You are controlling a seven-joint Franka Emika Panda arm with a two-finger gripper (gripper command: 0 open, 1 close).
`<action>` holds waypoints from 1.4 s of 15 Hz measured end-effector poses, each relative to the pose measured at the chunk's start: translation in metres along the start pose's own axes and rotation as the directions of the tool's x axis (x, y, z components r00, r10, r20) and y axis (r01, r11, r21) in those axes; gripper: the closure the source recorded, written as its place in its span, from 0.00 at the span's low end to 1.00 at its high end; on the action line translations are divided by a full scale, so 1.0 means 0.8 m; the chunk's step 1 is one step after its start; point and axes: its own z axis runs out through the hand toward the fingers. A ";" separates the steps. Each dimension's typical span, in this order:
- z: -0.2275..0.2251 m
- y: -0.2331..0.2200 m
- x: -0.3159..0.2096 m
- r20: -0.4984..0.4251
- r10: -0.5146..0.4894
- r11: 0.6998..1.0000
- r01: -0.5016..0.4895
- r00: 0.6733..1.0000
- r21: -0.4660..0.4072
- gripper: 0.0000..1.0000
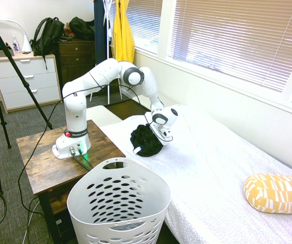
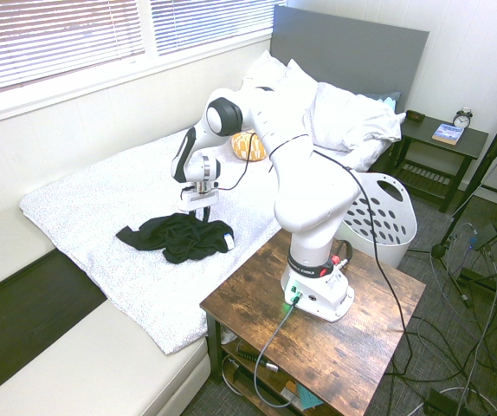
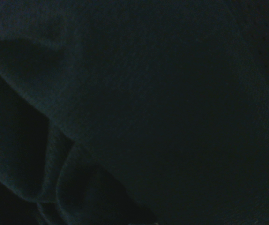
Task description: Put my clothes in the laundry bag
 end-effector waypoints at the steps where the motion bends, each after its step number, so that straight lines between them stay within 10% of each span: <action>1: 0.000 -0.001 0.000 0.001 0.000 1.000 0.000 1.000 0.001 1.00; 13: -0.014 0.003 -0.009 0.026 0.006 1.000 -0.006 1.000 0.000 1.00; 21: -0.175 0.009 -0.060 0.204 0.052 0.996 -0.065 0.978 0.057 1.00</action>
